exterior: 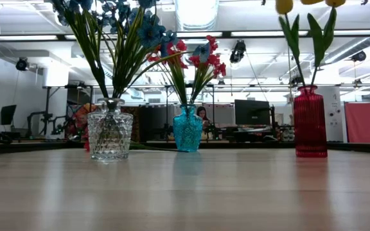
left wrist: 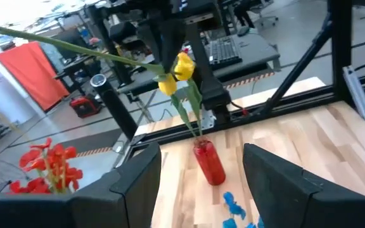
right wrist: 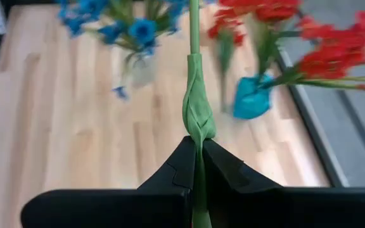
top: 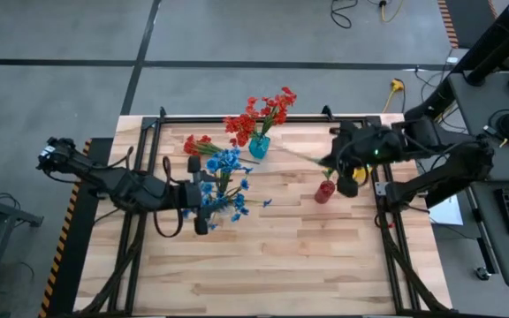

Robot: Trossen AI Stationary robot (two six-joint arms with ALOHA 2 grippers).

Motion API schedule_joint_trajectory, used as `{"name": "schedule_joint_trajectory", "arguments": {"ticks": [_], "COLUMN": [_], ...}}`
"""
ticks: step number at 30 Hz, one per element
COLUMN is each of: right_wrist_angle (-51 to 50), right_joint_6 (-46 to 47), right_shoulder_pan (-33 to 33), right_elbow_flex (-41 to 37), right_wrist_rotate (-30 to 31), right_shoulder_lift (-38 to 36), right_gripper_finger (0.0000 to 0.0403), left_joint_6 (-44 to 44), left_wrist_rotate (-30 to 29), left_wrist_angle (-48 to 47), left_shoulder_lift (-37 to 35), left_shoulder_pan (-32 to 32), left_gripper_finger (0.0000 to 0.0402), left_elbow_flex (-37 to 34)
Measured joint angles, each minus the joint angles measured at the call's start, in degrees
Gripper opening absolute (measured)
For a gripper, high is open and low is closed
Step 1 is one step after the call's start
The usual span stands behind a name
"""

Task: Sort flowers into vase by color
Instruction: Put the yellow flower into the red vase

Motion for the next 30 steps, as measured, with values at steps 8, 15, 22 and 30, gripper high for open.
{"name": "schedule_joint_trajectory", "arguments": {"ticks": [8,15,22,30], "right_wrist_angle": [-0.5,-0.6,-1.0,-3.0], "right_joint_6": [5.3,5.8,1.9,-4.7], "right_shoulder_pan": [7.3,8.3,8.3,8.3], "right_elbow_flex": [0.0,1.9,8.4,17.1], "right_wrist_rotate": [0.0,0.1,0.1,0.1], "right_shoulder_lift": [1.3,3.3,8.3,16.7], "right_gripper_finger": [0.0012,0.0012,0.0012,0.0012], "left_joint_6": [2.1,9.5,11.4,11.3], "left_wrist_rotate": [3.0,8.9,12.2,19.7], "left_wrist_angle": [2.4,12.7,19.6,22.9], "left_shoulder_lift": [0.2,0.0,1.0,1.3], "left_shoulder_pan": [3.8,4.4,7.1,8.0], "left_gripper_finger": [0.0205,0.0205,0.0205,0.0205], "left_elbow_flex": [0.0,0.0,0.0,0.0]}}
